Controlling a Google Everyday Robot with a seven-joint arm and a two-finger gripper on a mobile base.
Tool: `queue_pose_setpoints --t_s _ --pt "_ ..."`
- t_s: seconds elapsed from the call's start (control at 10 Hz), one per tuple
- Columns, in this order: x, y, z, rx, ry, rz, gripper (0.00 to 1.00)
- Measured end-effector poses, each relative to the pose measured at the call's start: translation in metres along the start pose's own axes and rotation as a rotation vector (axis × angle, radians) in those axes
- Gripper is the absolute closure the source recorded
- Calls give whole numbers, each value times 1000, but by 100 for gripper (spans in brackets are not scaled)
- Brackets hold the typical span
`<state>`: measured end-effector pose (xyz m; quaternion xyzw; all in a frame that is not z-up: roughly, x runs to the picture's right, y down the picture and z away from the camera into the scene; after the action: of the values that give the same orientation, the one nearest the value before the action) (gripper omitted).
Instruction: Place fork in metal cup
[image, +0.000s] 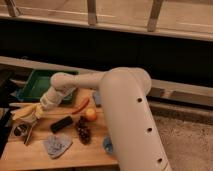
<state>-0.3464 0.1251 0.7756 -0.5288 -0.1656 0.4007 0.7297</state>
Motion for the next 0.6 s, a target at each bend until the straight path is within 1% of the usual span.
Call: queue_pose_setpoints --t_s 0.1,0.3,0.6 --pt "-2 0 1 6 -16 -11 100" --pt "-4 1 -2 26 -25 -25 100" --pt "0 3 -9 63 -15 -18 100"
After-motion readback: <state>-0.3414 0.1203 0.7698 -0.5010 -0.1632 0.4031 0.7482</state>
